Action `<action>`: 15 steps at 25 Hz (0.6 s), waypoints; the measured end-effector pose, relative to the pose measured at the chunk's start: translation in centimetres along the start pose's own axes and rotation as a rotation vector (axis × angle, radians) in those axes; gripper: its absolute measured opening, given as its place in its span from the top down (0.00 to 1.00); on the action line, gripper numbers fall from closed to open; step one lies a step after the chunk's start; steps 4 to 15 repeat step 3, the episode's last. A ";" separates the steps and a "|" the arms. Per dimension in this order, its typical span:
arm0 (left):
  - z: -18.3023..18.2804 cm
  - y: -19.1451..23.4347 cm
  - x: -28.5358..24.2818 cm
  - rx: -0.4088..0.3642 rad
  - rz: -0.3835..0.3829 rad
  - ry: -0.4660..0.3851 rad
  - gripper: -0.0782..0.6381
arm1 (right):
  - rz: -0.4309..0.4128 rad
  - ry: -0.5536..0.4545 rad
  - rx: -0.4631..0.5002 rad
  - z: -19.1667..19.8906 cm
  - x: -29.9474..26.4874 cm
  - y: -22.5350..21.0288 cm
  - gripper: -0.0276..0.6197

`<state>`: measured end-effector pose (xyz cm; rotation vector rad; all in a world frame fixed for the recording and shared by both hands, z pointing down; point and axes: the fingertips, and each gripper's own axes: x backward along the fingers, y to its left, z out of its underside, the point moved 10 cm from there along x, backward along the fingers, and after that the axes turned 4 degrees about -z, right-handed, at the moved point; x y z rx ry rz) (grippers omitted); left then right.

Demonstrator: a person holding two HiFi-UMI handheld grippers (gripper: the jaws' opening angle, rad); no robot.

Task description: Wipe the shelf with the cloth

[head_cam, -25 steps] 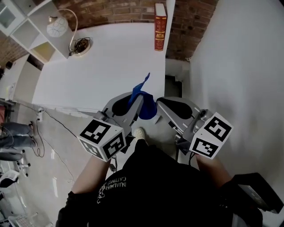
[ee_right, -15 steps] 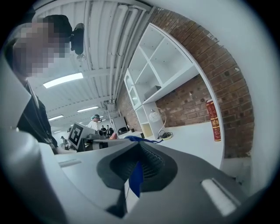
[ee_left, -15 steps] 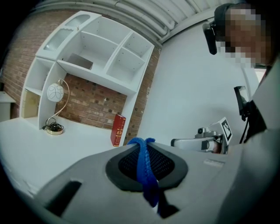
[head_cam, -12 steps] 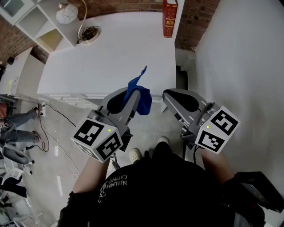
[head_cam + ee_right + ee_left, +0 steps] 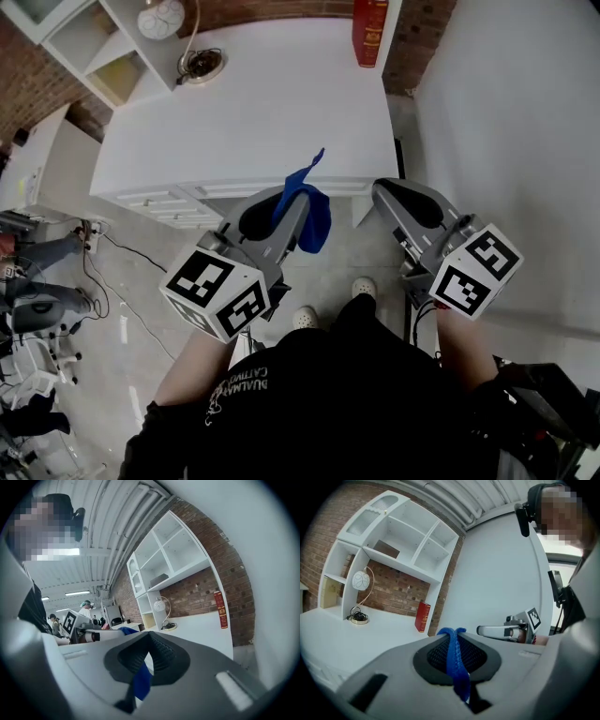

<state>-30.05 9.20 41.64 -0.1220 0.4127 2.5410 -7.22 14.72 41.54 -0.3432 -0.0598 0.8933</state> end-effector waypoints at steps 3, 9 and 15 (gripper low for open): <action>0.6 0.4 0.1 0.002 0.010 0.006 0.86 | 0.008 0.005 -0.004 0.8 -0.5 0.1 0.95; 0.6 0.4 0.1 0.002 0.010 0.006 0.86 | 0.008 0.005 -0.004 0.8 -0.5 0.1 0.95; 0.6 0.4 0.1 0.002 0.010 0.006 0.86 | 0.008 0.005 -0.004 0.8 -0.5 0.1 0.95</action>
